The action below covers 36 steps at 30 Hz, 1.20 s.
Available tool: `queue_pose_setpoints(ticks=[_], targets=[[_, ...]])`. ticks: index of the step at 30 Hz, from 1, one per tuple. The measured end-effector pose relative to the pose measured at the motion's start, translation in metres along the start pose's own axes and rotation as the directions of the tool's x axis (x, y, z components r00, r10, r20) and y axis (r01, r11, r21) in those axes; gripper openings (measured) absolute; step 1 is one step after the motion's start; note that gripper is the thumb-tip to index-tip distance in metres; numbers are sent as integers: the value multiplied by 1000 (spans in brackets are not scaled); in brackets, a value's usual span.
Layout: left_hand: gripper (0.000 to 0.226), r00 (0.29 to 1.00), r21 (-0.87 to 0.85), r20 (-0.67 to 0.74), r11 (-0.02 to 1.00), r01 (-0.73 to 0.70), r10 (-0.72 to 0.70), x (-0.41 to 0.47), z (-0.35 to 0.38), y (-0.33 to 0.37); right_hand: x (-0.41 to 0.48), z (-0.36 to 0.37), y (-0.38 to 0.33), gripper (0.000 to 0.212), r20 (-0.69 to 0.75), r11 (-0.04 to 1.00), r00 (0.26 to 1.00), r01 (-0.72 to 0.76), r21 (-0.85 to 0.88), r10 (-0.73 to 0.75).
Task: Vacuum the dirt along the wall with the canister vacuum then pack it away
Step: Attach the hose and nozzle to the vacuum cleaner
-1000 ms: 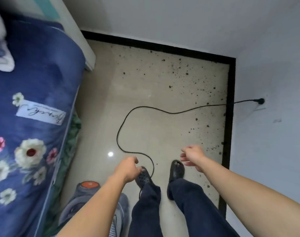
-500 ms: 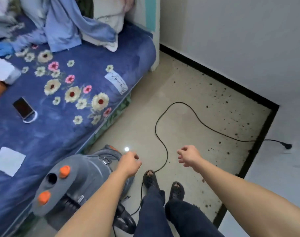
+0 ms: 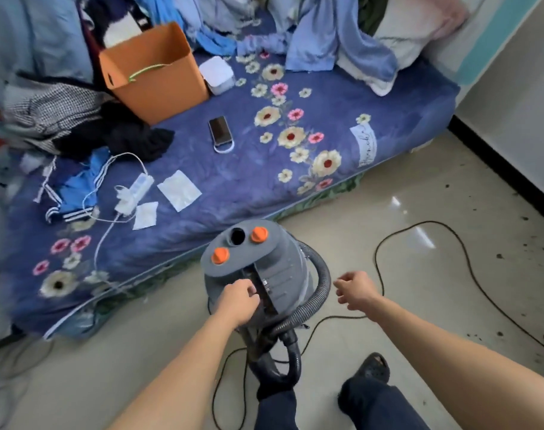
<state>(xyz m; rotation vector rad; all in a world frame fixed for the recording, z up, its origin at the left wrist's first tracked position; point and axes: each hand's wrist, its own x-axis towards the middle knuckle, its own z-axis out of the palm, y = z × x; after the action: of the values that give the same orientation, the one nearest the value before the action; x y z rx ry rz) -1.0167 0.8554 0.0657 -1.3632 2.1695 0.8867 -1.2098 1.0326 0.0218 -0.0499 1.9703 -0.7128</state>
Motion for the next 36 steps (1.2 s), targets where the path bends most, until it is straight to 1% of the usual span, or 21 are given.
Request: queue_pose_setpoints(ticks=[3, 5, 7, 9, 10, 11, 13, 15, 17, 18, 20, 22, 23, 25, 27, 29, 32, 34, 36], targets=[[6, 998, -31, 22, 998, 56, -56, 10, -10, -58, -7, 51, -14, 17, -12, 1000, 1000, 0, 1, 0], [6, 997, -45, 43, 997, 67, -65, 18, -12, -91, -9, 87, -14, 16, -3, 998, 998, -58, 13, 58], [3, 995, -73, 67, 994, 78, -74, 29, -10, -117, -3, 123, -4, 18, -30, 989, 990, -138, 58, 140], [5, 993, -89, 90, 993, 83, -75, 42, -2, -136, -2, 153, 6, 16, -37, 949, 964, -253, 190, 265], [6, 992, -96, 105, 992, 81, -70, 48, 2, -143, 0, 166, 10, 12, -22, 911, 946, -304, 280, 323], [7, 990, -102, 122, 992, 77, -65, 54, 8, -148, 4, 177, 15, 12, -5, 868, 928, -346, 356, 372], [8, 989, -112, 142, 992, 59, -43, 65, 22, -156, 18, 194, 26, 16, 27, 766, 894, -398, 505, 446], [7, 989, -119, 147, 992, 35, -17, 76, 36, -160, 35, 205, 34, 13, 35, 653, 872, -391, 649, 488], [7, 988, -110, 153, 994, 7, 10, 84, 47, -162, 54, 211, 43, 20, 33, 571, 871, -350, 742, 490], [7, 987, -103, 158, 995, -2, 19, 87, 53, -163, 62, 212, 46, 24, 34, 555, 871, -342, 759, 490], [7, 986, -93, 162, 996, -11, 26, 90, 60, -163, 72, 214, 52, 34, 17, 560, 870, -332, 759, 492], [6, 986, -71, 165, 997, -24, 35, 90, 64, -163, 74, 216, 59, 42, -38, 580, 860, -310, 754, 509], [7, 984, -60, 171, 998, -32, 42, 89, 65, -162, 72, 217, 61, 43, -85, 591, 854, -279, 757, 513], [10, 980, -45, 191, 998, -54, 62, 83, 62, -158, 64, 216, 56, 38, -152, 592, 850, -213, 778, 505], [11, 976, -39, 206, 997, -65, 71, 77, 57, -153, 55, 204, 39, 38, -198, 584, 858, -138, 800, 474], [10, 976, -35, 204, 997, -63, 68, 72, 50, -146, 47, 182, 21, 39, -260, 630, 876, -62, 774, 406], [9, 980, -44, 185, 997, -62, 69, 68, 34, -133, 38, 138, -7, 36, -359, 754, 907, 77, 652, 218], [11, 985, -59, 160, 997, -59, 68, 62, 20, -126, 32, 112, -30, 35, -373, 829, 925, 155, 538, 69], [14, 991, -77, 122, 996, -51, 60, 55, 2, -121, 24, 91, -59, 34, -338, 863, 937, 238, 445, -84]])
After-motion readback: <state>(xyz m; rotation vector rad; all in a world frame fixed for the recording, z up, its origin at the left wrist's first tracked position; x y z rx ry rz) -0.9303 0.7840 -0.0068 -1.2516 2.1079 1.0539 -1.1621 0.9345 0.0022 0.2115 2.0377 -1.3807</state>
